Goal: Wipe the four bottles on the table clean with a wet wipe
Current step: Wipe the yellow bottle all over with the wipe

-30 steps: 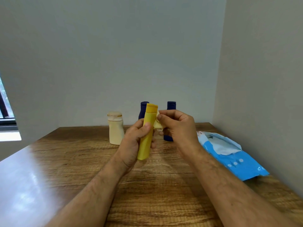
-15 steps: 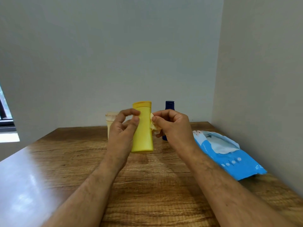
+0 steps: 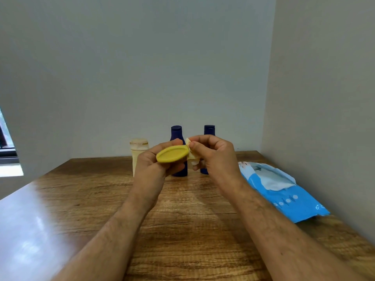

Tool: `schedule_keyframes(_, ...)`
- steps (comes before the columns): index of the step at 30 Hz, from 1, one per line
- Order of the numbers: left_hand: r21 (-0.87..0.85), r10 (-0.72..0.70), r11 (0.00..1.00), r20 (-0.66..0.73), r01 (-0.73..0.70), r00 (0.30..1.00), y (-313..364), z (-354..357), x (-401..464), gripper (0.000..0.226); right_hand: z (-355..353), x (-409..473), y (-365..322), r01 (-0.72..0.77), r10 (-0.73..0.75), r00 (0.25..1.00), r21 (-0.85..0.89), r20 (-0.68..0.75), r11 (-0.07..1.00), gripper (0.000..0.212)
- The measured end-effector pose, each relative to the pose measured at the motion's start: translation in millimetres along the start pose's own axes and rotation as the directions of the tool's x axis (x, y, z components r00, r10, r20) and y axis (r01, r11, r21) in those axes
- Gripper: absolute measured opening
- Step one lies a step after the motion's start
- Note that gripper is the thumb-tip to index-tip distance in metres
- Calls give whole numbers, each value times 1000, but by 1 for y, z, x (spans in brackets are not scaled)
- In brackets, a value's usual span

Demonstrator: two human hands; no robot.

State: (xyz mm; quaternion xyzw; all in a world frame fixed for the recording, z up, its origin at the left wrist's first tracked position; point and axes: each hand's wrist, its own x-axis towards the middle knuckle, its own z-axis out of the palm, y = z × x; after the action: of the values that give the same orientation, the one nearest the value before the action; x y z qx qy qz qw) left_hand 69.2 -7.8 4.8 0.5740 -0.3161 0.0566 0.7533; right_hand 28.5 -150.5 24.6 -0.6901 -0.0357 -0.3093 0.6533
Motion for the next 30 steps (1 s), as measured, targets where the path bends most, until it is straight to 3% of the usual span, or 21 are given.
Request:
schedule_keyframes(6,344,132,927,80,-151,988,-2,1,-2,33,0,-1,1,-21,21,999,-24,33,1000,11)
schedule_keyframes(12,721,320,666,-44,-191,946,-5,0,-5,20,3,-2,1,-32,33,999,-14,38,999,13)
schedule_keyframes(20,691,307,692,-23,-207,951,-9,-1,-1,20,4,-2,-1,23,-26,999,-59,-41,998,14)
schedule_keyframes(24,673,320,704,-16,-226,947,-9,0,-1,20,2,0,0,17,-16,992,3,-127,1000,14)
schedule_keyframes(30,739,247,662,-54,-128,968,-13,-3,1,37,-2,0,-5,95,-90,985,28,-145,995,15)
